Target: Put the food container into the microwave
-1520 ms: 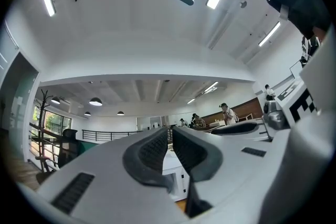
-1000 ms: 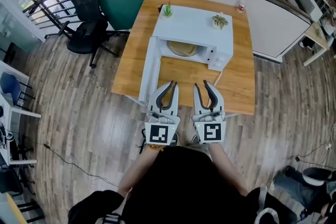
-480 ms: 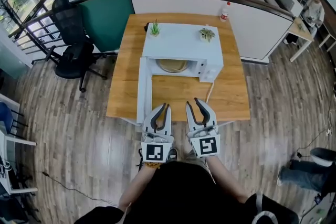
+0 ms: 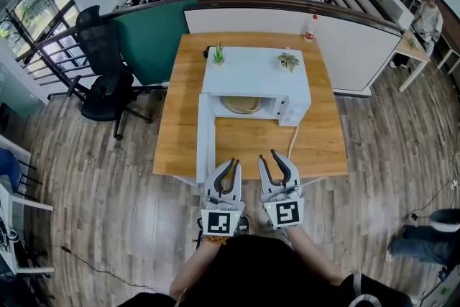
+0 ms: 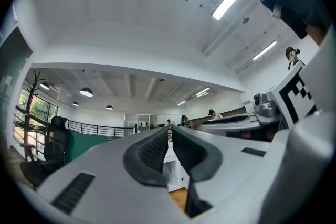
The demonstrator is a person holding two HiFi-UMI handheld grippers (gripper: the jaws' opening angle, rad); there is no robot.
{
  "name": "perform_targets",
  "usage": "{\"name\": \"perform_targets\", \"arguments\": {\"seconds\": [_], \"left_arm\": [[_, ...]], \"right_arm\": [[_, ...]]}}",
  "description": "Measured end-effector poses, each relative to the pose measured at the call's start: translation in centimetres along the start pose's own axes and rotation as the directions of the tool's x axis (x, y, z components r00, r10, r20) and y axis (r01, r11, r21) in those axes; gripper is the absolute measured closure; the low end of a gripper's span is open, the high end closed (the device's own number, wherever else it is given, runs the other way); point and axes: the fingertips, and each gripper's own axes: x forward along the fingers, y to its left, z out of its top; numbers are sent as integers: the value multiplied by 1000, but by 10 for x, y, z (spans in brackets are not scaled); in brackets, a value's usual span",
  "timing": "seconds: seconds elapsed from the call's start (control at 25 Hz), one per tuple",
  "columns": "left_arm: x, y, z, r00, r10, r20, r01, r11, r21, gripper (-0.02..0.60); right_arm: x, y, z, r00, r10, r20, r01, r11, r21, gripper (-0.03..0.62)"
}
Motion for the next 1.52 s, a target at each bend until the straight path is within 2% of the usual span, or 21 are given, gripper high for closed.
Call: {"name": "perform_targets", "arguments": {"seconds": [0.44,0.6,0.96,1.12,1.24,1.36,1.52], "left_arm": [[-11,14,0,1000,26,-6,-26,1000,-5,545],[-15,15,-2,1000,24,-17,-24,1000,-5,545],[-18,17,-2,999,35,-6,-35,999,-22,545],[-25,17,-3,999,49,-17,-49,998,-24,545],[-25,17,-10,998,39,-50,-40,999,-17,545],[-14,3,-9,999,-9,-34,9,1000,17,545],[-18,-9,-1,1000,-13,-9,13,1000,4,545]], "right_arm": [[5,21,5,999,48,4,-48,998,-41,485],[5,24,5,999,41,0,-41,999,-15,482],[4,26,2,999,35,-1,-35,999,-25,485],[1,29,-3,999,29,-24,-30,998,-58,500],[5,27,-6,1000,19,-19,-20,999,-32,511],[1,17,-11,999,-10,-30,10,1000,-9,539],[-3,18,-15,999,-26,-40,25,999,-23,586]]}}
